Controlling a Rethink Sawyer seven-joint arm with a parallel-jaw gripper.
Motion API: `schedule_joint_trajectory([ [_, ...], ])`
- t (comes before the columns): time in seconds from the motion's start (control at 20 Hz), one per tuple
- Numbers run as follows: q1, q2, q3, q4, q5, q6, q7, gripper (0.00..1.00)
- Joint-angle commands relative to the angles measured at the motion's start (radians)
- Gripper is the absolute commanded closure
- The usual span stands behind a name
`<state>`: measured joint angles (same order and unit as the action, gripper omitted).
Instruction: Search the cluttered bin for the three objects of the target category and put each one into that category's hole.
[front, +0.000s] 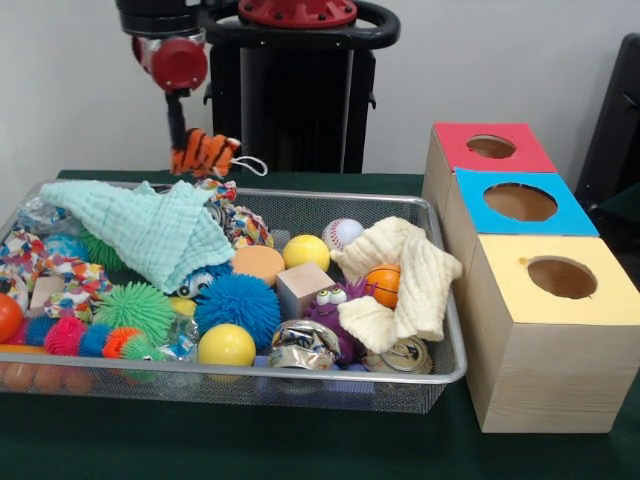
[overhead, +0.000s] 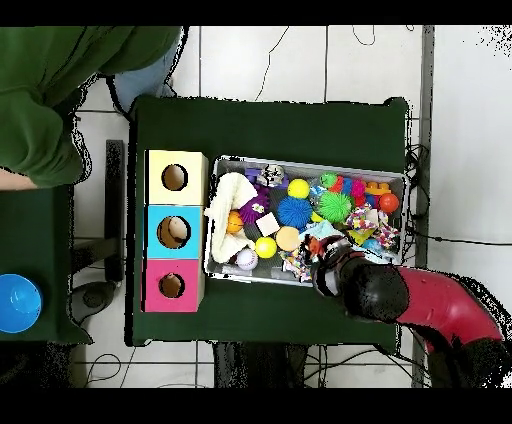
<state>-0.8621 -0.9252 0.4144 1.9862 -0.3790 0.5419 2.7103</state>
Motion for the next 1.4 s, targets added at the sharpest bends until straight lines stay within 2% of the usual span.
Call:
schedule_joint_trajectory([
  [0.05, -0.019, -0.025, 0.139, 0.15, 0.129, 0.097, -0.123, 1.0],
  [0.4, -0.038, -0.081, 0.242, 0.253, 0.295, 0.098, -0.086, 1.0],
  [0.7, 0.027, -0.146, 0.248, 0.304, 0.386, 0.103, -0.029, 1.0],
  [0.85, 0.079, -0.177, 0.248, 0.334, 0.438, 0.063, 0.023, 1.0],
  [1.05, 0.184, -0.179, 0.189, 0.314, 0.428, 0.015, 0.075, 1.0],
  [1.4, 0.289, -0.068, 0.089, 0.256, 0.405, -0.058, 0.116, 1.0],
])
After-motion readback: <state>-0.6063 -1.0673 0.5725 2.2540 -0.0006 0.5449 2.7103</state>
